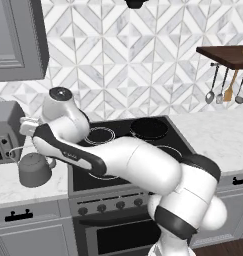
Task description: Pick the kettle from the counter and place it on a stove burner. Then turn the burner on.
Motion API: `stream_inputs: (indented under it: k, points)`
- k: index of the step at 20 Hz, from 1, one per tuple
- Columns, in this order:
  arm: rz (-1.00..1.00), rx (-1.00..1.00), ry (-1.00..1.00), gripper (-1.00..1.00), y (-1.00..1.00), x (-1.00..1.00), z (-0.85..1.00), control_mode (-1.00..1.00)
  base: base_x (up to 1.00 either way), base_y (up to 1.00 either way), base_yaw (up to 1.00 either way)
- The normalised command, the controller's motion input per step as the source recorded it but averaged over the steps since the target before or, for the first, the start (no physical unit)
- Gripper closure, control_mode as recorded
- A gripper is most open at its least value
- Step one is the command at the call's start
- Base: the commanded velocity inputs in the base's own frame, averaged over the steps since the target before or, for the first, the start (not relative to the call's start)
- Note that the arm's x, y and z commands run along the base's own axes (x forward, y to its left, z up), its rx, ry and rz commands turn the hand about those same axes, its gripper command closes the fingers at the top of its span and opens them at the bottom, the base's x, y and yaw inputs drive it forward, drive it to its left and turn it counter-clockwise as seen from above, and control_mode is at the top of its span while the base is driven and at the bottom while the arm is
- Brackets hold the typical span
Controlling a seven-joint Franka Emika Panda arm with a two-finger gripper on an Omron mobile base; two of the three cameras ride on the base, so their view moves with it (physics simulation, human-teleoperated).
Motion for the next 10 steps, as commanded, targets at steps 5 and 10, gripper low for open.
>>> stream_inputs:
  k: [5, 10]
  points:
    - [-0.01, 0.02, 0.00, -1.00, 0.14, 0.22, -0.43, -1.00, 0.00, 0.00, 0.00]
    - [-0.01, 0.00, 0.02, -1.00, 0.27, 0.29, -0.41, -1.00, 0.00, 0.00, 0.00]
